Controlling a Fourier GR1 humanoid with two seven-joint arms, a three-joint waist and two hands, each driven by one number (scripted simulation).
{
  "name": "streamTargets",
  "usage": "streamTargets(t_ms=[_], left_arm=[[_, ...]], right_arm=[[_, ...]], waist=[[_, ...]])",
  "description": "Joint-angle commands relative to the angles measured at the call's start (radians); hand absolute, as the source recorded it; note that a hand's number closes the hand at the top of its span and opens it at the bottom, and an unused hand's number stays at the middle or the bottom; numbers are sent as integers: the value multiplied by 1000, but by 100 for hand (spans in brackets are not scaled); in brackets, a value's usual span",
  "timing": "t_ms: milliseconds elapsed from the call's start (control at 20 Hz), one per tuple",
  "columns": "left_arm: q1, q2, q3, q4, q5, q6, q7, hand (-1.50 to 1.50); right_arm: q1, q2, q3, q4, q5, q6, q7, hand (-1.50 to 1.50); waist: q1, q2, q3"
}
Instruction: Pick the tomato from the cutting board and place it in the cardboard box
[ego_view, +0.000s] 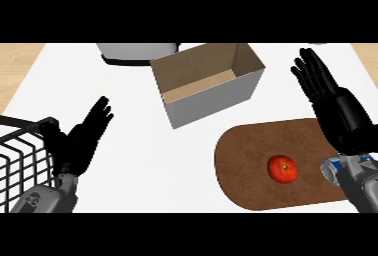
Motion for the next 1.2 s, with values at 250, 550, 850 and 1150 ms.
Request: streamTargets(t_ms=[250, 550, 850, 1150], left_arm=[[39, 229, 100, 92, -276, 143, -73, 0], [56, 169, 61, 82, -310, 190, -27, 0], [94, 180, 61, 71, -344, 175, -23, 0], [34, 147, 66, 83, -372, 183, 13, 0]], right_arm=[[210, 1, -24, 52, -138, 168, -85, -150], [340, -126, 58, 171, 169, 174, -396, -150], [347, -180, -25, 281, 118, 332, -676, -150], [307, -348, -1, 336, 386, 265, -720, -150]], waist=[[-15, 1, -10], [-17, 4, -7], [10, 0, -13], [13, -1, -18]])
